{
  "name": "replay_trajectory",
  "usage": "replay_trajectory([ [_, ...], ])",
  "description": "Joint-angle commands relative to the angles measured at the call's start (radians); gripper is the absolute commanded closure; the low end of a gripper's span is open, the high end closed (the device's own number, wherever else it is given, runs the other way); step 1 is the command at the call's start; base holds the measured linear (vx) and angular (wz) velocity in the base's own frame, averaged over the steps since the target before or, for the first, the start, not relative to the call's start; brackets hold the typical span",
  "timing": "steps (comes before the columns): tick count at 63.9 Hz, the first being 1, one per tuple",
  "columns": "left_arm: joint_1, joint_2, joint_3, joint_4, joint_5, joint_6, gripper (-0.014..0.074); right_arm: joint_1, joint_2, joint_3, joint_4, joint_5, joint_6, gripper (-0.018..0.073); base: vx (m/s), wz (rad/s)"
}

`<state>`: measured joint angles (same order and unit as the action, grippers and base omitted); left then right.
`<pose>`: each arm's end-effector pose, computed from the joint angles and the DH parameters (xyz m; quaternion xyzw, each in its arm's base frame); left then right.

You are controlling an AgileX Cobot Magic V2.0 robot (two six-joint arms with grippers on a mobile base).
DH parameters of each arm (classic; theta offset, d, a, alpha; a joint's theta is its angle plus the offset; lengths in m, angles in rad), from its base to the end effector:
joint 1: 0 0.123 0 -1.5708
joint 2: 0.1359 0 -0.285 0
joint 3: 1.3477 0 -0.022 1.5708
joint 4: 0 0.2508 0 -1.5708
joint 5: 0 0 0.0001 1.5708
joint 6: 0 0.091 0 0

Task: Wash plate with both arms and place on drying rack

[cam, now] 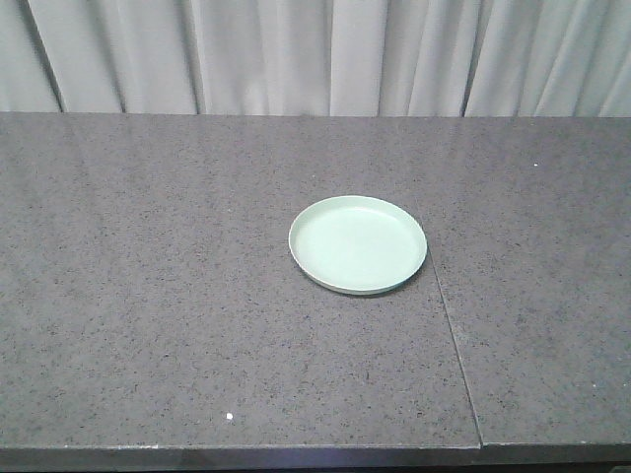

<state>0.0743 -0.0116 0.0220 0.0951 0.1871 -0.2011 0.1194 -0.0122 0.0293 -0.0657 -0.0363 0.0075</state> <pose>0.0557 0.0058 0.1895 -0.0735 0.7411 -0.0046 0.6674 0.0559 0.0069 0.2072 -0.0602 0.6658 0.0236 0.7433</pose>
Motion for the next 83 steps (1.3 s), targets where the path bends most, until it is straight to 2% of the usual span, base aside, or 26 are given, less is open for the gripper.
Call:
replay_trajectory([
  [1,0.0,-0.015,-0.027,-0.007,-0.069,-0.002,0.0603,-0.004,-0.004,0.002,-0.006,-0.077,-0.008,0.0564,0.0,0.0],
  [69,0.0,-0.015,-0.027,-0.007,-0.069,-0.002,0.0603,-0.004,-0.004,0.002,-0.005,-0.077,-0.008,0.0564,0.0,0.0],
  [77,0.0,-0.015,-0.027,-0.007,-0.069,-0.002,0.0603,-0.004,-0.004,0.001,0.001,-0.102,0.041,0.0564,0.0,0.0],
  [83,0.0,-0.015,-0.027,-0.007,-0.069,-0.002,0.0603,-0.004,-0.004,0.001,0.041,-0.139,0.148,0.0564,0.0,0.0],
])
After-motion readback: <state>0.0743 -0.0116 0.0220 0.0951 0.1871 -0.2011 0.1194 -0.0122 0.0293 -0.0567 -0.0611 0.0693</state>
